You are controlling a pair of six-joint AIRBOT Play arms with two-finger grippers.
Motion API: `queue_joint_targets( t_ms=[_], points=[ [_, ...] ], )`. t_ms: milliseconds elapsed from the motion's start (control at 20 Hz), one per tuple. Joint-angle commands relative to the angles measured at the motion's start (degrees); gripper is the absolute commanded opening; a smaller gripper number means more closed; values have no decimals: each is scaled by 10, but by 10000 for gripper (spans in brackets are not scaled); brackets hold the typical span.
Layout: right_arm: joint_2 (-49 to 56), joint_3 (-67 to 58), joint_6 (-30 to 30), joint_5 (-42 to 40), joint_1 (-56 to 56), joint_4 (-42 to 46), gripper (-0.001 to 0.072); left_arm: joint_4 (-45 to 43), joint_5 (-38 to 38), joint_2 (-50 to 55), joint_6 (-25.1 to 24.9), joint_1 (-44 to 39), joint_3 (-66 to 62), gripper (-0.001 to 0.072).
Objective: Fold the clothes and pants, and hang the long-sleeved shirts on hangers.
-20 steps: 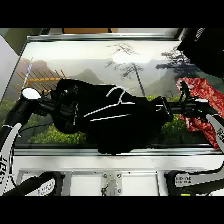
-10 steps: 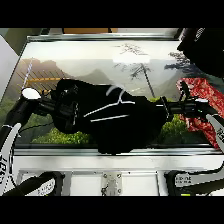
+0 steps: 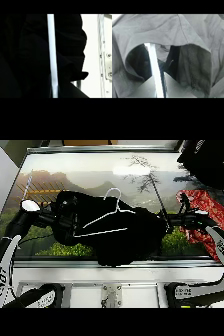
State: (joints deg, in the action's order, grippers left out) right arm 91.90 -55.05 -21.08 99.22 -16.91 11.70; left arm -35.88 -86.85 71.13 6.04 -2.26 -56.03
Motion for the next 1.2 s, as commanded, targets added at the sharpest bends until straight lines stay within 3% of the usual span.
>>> queue_joint_targets(
  t_ms=[0,150,250,300,650,900,1150],
  points=[
    [0,0,0,0,0,-4,16,-19,10,0,0,0,0,18],
    [0,0,0,0,0,-4,15,-41,15,0,0,0,0,35],
    [0,0,0,0,0,-4,15,-41,24,0,33,0,0,402],
    [0,0,0,-2,0,-4,15,-40,37,0,64,0,0,442],
    [0,0,1,-3,0,-4,12,-60,103,-41,162,13,-23,441],
    [0,0,1,-2,0,-4,11,-80,104,-74,233,51,-23,440],
    [-26,0,36,-3,-1,-39,10,-82,181,-132,311,103,-23,440]
  ],
)
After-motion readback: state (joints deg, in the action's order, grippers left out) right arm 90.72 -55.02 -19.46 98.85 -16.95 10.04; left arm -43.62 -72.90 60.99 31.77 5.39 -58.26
